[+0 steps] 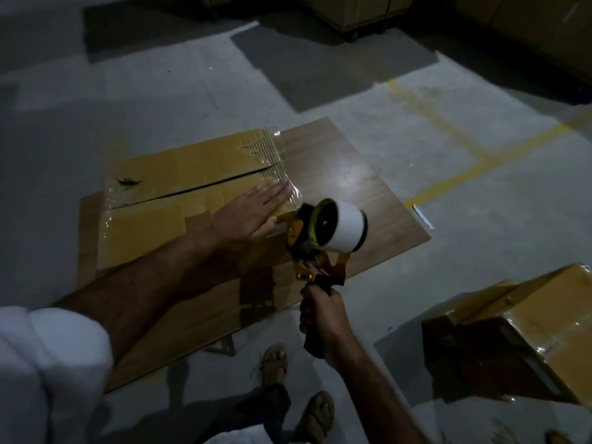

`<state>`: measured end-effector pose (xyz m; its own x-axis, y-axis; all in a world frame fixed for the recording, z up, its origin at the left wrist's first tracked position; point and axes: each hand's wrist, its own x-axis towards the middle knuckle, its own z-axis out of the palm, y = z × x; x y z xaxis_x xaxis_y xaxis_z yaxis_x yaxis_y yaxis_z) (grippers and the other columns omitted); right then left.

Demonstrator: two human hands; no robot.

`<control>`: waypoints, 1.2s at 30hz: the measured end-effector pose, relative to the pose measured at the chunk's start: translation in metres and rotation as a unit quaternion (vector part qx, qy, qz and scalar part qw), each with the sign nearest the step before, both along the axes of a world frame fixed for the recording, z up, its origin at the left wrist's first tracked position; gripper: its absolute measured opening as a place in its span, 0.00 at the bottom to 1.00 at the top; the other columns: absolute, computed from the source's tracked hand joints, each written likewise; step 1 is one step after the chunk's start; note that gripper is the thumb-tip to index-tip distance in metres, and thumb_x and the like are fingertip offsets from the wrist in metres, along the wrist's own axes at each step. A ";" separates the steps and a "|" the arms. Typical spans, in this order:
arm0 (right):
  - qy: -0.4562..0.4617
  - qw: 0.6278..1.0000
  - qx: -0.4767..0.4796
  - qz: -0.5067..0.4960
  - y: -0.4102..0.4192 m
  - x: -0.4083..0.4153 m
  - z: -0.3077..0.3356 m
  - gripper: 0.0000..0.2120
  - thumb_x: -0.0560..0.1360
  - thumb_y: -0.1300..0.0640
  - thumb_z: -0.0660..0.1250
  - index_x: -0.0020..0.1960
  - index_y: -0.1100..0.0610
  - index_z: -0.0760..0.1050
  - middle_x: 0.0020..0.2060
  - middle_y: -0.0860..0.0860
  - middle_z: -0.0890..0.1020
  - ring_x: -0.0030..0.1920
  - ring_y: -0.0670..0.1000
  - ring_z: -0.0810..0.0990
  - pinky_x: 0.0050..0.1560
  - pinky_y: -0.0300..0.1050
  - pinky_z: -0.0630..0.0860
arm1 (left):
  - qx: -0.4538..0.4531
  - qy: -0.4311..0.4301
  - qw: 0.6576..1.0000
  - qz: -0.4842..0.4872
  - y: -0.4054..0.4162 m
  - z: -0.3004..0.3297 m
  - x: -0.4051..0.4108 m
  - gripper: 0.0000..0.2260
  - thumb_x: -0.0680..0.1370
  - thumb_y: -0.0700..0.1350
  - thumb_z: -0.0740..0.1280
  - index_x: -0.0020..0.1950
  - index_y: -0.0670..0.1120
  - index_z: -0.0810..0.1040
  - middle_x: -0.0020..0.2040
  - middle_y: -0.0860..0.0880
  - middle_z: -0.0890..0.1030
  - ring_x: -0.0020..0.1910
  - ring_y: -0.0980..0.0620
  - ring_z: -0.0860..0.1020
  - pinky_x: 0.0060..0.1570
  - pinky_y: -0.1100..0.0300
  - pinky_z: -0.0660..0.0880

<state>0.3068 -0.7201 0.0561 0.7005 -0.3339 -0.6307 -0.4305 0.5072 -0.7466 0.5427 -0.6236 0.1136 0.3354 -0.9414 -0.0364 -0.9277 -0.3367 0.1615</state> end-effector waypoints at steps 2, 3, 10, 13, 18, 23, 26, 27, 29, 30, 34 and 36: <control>0.070 0.997 0.020 -0.005 0.009 -0.019 -0.021 0.15 0.84 0.59 0.60 0.39 0.53 0.67 0.27 0.50 0.66 0.26 0.48 0.63 0.30 0.44 0.60 | -0.001 0.016 1.000 -0.005 0.002 0.004 0.002 0.29 0.84 0.50 0.51 0.84 0.40 0.50 0.84 0.40 0.47 0.84 0.44 0.47 0.82 0.54 0.43; 0.088 0.996 0.011 -0.011 0.014 -0.032 -0.033 0.14 0.84 0.59 0.61 0.39 0.53 0.67 0.27 0.50 0.67 0.26 0.49 0.64 0.31 0.44 0.61 | -0.002 0.015 1.000 -0.005 0.003 0.002 0.003 0.29 0.85 0.51 0.51 0.84 0.41 0.50 0.84 0.40 0.47 0.84 0.44 0.47 0.82 0.52 0.44; 0.062 0.970 -0.226 -0.059 -0.041 -0.007 -0.041 0.12 0.83 0.49 0.64 0.45 0.55 0.75 0.36 0.52 0.78 0.35 0.51 0.76 0.38 0.46 0.72 | -0.012 -0.013 1.000 -0.009 0.006 -0.012 0.012 0.33 0.85 0.54 0.56 0.85 0.42 0.48 0.85 0.43 0.46 0.84 0.47 0.46 0.81 0.55 0.44; 0.091 0.924 -0.372 -0.015 -0.078 0.036 -0.049 0.10 0.82 0.49 0.64 0.54 0.56 0.73 0.45 0.56 0.79 0.44 0.58 0.78 0.46 0.51 0.75 | -0.009 0.009 0.999 -0.034 0.008 -0.011 0.021 0.33 0.86 0.53 0.60 0.85 0.45 0.47 0.85 0.44 0.44 0.84 0.48 0.45 0.82 0.52 0.45; 0.162 0.885 -0.435 0.032 -0.129 0.095 -0.075 0.14 0.82 0.54 0.65 0.63 0.60 0.73 0.54 0.57 0.78 0.58 0.62 0.79 0.51 0.51 0.73 | 0.010 0.030 0.998 -0.061 0.016 -0.004 0.036 0.32 0.85 0.54 0.58 0.85 0.48 0.48 0.85 0.48 0.46 0.84 0.51 0.44 0.82 0.54 0.45; 0.195 0.865 -0.457 0.066 -0.146 0.123 -0.097 0.25 0.79 0.59 0.68 0.73 0.63 0.65 0.60 0.57 0.75 0.65 0.63 0.75 0.58 0.55 0.74 | -0.014 0.070 0.996 -0.045 0.030 0.000 0.031 0.29 0.85 0.51 0.60 0.84 0.47 0.55 0.85 0.50 0.53 0.84 0.50 0.49 0.82 0.50 0.51; 0.311 0.802 -0.502 0.095 -0.137 0.128 -0.082 0.34 0.78 0.47 0.72 0.75 0.63 0.64 0.72 0.65 0.69 0.73 0.66 0.68 0.70 0.58 0.68 | -0.064 0.100 0.993 -0.001 0.041 -0.001 0.022 0.26 0.85 0.50 0.63 0.83 0.50 0.61 0.83 0.54 0.58 0.83 0.55 0.52 0.81 0.53 0.53; 0.305 0.784 -0.536 0.065 -0.131 0.128 -0.071 0.35 0.77 0.43 0.72 0.74 0.62 0.65 0.72 0.65 0.68 0.73 0.66 0.66 0.71 0.58 0.66 | -0.096 0.121 0.988 0.029 0.044 -0.003 0.017 0.24 0.86 0.50 0.62 0.82 0.51 0.64 0.82 0.55 0.61 0.83 0.57 0.54 0.81 0.53 0.54; 0.120 0.783 -0.609 -0.041 -0.115 0.126 -0.043 0.29 0.78 0.40 0.70 0.70 0.58 0.71 0.66 0.61 0.73 0.68 0.61 0.70 0.66 0.53 0.69 | -0.178 0.158 0.966 0.103 0.044 -0.009 0.004 0.18 0.86 0.51 0.59 0.76 0.52 0.73 0.79 0.56 0.69 0.81 0.58 0.60 0.80 0.51 0.59; -0.014 0.782 -0.618 -0.081 -0.108 0.126 -0.028 0.24 0.79 0.40 0.68 0.67 0.56 0.75 0.62 0.58 0.75 0.64 0.57 0.72 0.62 0.46 0.70 | -0.218 0.163 0.952 0.138 0.039 -0.012 -0.002 0.17 0.86 0.53 0.59 0.72 0.51 0.78 0.76 0.55 0.73 0.79 0.57 0.65 0.78 0.49 0.63; -0.294 0.714 -0.635 0.021 -0.090 0.137 0.009 0.17 0.81 0.43 0.68 0.64 0.52 0.81 0.63 0.53 0.73 0.64 0.51 0.73 0.59 0.36 0.72 | -0.284 0.092 0.929 0.220 0.012 -0.019 -0.018 0.17 0.81 0.59 0.68 0.54 0.47 0.86 0.64 0.50 0.83 0.67 0.51 0.78 0.63 0.49 0.76; -0.301 0.654 -0.685 0.107 -0.093 0.145 0.007 0.17 0.80 0.45 0.72 0.64 0.53 0.82 0.66 0.57 0.74 0.65 0.50 0.71 0.60 0.39 0.70 | -0.276 0.044 0.936 0.214 0.009 -0.021 -0.018 0.14 0.78 0.55 0.73 0.53 0.45 0.84 0.62 0.48 0.83 0.64 0.48 0.79 0.59 0.48 0.77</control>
<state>0.4522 -0.8128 0.0629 0.8070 -0.1502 0.5712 0.2000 -0.8405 -0.5036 0.5250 -0.6143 0.0921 0.7052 -0.6048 0.3700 -0.7013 -0.5179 0.4899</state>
